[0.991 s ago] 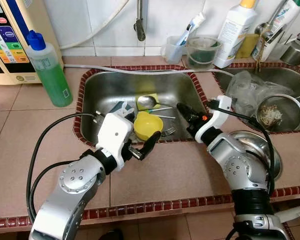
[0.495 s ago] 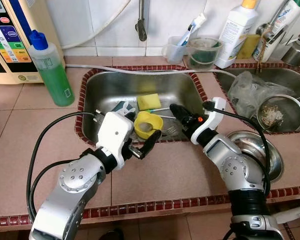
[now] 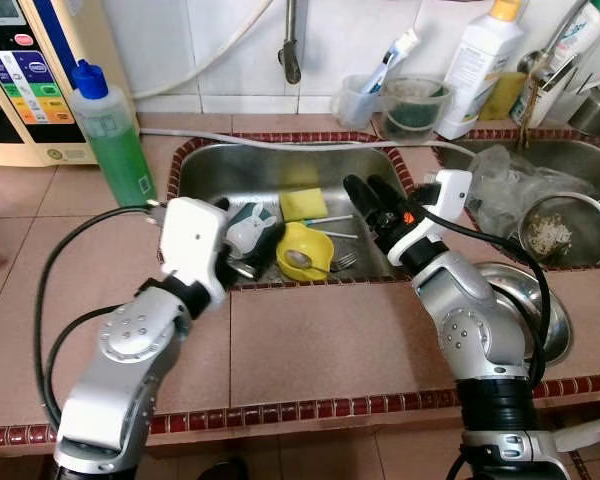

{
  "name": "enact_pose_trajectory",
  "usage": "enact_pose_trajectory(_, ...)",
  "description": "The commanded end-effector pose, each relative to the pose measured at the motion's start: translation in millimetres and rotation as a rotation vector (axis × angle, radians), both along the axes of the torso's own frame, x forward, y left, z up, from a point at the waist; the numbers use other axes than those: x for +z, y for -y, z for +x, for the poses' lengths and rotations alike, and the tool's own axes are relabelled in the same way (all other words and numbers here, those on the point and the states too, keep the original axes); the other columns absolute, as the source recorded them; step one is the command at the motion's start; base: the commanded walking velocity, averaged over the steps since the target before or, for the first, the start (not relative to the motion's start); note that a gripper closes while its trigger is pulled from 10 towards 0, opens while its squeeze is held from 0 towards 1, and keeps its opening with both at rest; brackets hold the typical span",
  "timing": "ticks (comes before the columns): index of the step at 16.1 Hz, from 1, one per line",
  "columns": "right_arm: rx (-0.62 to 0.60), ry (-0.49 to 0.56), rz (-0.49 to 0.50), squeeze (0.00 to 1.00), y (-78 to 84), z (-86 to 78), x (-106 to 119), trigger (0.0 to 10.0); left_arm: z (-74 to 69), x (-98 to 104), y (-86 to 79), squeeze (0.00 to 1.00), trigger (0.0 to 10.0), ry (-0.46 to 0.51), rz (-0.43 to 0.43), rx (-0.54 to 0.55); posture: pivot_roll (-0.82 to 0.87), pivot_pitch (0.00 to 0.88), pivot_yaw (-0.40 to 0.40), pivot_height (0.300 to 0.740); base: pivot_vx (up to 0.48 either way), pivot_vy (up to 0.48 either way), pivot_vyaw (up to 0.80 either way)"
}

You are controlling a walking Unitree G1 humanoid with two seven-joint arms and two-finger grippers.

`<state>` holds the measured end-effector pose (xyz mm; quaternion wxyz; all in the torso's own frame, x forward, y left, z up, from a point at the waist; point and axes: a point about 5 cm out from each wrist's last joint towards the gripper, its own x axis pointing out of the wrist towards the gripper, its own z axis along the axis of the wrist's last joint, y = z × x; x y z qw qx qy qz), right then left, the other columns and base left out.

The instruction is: Kitchen organization

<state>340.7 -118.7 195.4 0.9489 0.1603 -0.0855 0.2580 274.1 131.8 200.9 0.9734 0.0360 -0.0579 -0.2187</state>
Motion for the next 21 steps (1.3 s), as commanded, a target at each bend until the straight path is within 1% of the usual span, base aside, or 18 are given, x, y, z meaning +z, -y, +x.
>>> enact_pose_trajectory(1, -0.035, 0.076, -0.097, 1.0, -3.6, -2.3, 9, 10.0, 4.5, -1, -5.5, 0.0, 10.0, 0.003, -0.014, 0.031, 0.12, 0.093, -0.06, 0.74, 0.0, 0.0, 0.0)
enact_pose_trajectory(2, -0.046, 0.097, -0.133, 1.0, -6.5, -5.4, 6, 10.0, 5.1, 0, -8.9, 0.0, 10.0, 0.026, -0.036, 0.032, 0.12, 0.076, -0.057, 0.74, 0.0, 0.0, 0.0)
enact_pose_trajectory(3, -0.044, 0.109, -0.142, 1.0, -9.4, -10.5, 3, 10.0, 7.5, 1, -13.6, 0.0, 10.0, 0.046, -0.055, 0.047, 0.13, 0.055, -0.059, 0.74, 0.0, 0.0, 0.0)
enact_pose_trajectory(4, -0.047, 0.114, -0.147, 1.0, -10.2, -12.1, 1, 10.0, 8.8, 1, -15.4, 0.0, 10.0, 0.052, -0.058, 0.054, 0.13, 0.046, -0.059, 0.74, 0.0, 0.0, 0.0)
enact_pose_trajectory(5, -0.073, 0.13, -0.151, 1.0, -10.5, -15.7, -2, 10.0, 12.2, 0, -20.8, 0.0, 10.0, 0.06, -0.08, 0.067, 0.12, 0.022, -0.057, 0.74, 0.0, 0.0, 0.0)
enact_pose_trajectory(6, -0.118, 0.162, -0.154, 1.0, -9.9, -21.1, -5, 10.0, 16.1, -6, -26.6, 0.0, 10.0, 0.066, -0.112, 0.088, 0.12, 0.0, -0.061, 0.74, 0.0, 0.0, 0.0)
enact_pose_trajectory(7, -0.146, 0.184, -0.152, 1.0, -8.5, -24.3, -6, 10.0, 17.8, -9, -28.2, 0.0, 10.0, 0.078, -0.125, 0.098, 0.12, 0.0, -0.062, 0.74, 0.0, 0.0, 0.0)
enact_pose_trajectory(8, -0.208, 0.222, -0.153, 1.0, -3.6, -30.0, -8, 10.0, 21.7, -16, -29.4, 0.0, 10.0, 0.087, -0.14, 0.127, 0.12, 0.0, -0.061, 0.74, 0.0, 0.0, 0.0)
enact_pose_trajectory(9, -0.239, 0.236, -0.18, 1.0, -1.0, -31.4, -11, 10.0, 23.2, -18, -29.1, 0.0, 10.0, 0.117, -0.124, 0.143, 0.12, 0.0, -0.072, 0.74, 0.0, 0.0, 0.0)
enact_pose_trajectory(11, -0.267, 0.215, -0.189, 1.0, 4.0, -29.8, -20, 10.0, 29.8, -22, -22.5, 0.0, 10.0, 0.132, -0.147, 0.137, 0.12, 0.0, -0.087, 0.74, 0.0, 0.0, 0.0)
enact_pose_trajectory(12, -0.274, 0.211, -0.205, 1.0, 4.1, -27.8, -22, 10.0, 33.7, -23, -18.3, 0.0, 10.0, 0.129, -0.164, 0.112, 0.12, 0.0, -0.086, 0.74, 0.0, 0.0, 0.0)
enact_pose_trajectory(13, -0.282, 0.213, -0.213, 0.44, 2.3, -26.1, -23, 10.0, 37.4, -22, -15.0, 0.0, 10.0, 0.142, -0.179, 0.1, 0.11, 0.0, -0.083, 0.74, 0.0, 0.0, 0.0)
enact_pose_trajectory(14, -0.292, 0.233, -0.207, 0.0, -0.8, -24.3, -22, 10.0, 39.9, -20, -10.9, 0.0, 10.0, 0.161, -0.205, 0.085, 0.11, 0.0, -0.077, 0.74, 0.0, 0.0, 0.0)
enact_pose_trajectory(16, -0.304, 0.235, -0.212, 0.0, -2.0, -22.4, -24, 10.0, 40.5, -24, -10.3, 0.0, 10.0, 0.172, -0.185, 0.094, 0.1, 0.0, -0.069, 0.74, 0.0, 0.0, 0.0)
enact_pose_trajectory(18, -0.288, 0.229, -0.214, 0.0, -3.0, -22.0, -28, 10.0, 38.1, -28, -9.2, 0.0, 10.0, 0.17, -0.188, 0.087, 0.1, 0.0, -0.067, 0.74, 0.0, 0.0, 0.0)
enact_pose_trajectory(19, -0.308, 0.233, -0.236, 0.0, -1.7, -21.1, -29, 10.0, 36.4, -28, -9.4, 0.0, 10.0, 0.177, -0.181, 0.087, 0.1, 0.0, -0.066, 0.74, 0.0, 0.0, 0.0)
enact_pose_trajectory(21, -0.311, 0.233, -0.249, 0.0, -1.5, -20.0, -32, 10.0, 34.6, -30, -11.1, 0.0, 10.0, 0.186, -0.178, 0.089, 0.1, 0.0, -0.066, 0.74, 0.0, -0.135, 0.0)
